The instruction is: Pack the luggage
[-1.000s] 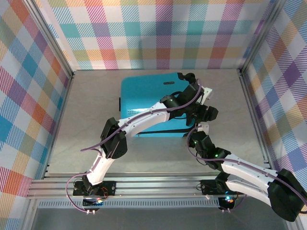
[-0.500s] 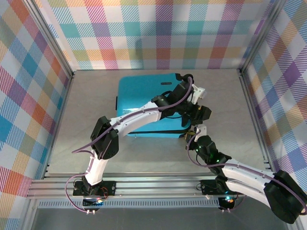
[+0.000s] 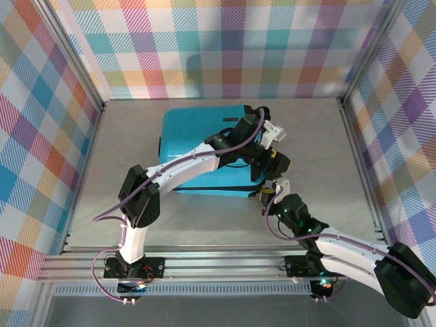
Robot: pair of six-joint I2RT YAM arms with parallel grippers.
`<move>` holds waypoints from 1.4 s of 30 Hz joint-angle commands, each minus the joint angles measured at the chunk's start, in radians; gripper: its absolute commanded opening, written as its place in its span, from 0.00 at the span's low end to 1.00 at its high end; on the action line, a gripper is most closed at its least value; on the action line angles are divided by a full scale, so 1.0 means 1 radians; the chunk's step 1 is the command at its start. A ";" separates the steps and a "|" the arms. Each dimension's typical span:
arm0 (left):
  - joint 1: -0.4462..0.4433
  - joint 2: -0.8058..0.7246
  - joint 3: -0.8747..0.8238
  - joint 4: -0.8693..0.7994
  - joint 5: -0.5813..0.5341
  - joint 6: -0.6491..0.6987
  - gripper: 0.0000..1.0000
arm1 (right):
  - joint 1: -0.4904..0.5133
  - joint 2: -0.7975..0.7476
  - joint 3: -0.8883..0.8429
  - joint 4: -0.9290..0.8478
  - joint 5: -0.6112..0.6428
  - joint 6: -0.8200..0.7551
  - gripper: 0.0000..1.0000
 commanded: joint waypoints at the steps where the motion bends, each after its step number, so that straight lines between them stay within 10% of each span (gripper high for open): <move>1: 0.125 -0.009 -0.079 -0.302 -0.139 0.016 0.71 | -0.033 0.039 0.028 0.015 0.239 0.040 0.00; 23: 0.215 -0.039 -0.139 -0.322 -0.022 0.119 0.65 | 0.043 0.102 -0.038 0.193 0.284 0.091 0.00; 42: 0.143 -0.161 -0.087 -0.322 -0.073 0.057 0.67 | -0.012 -0.140 -0.049 -0.010 0.133 0.023 0.00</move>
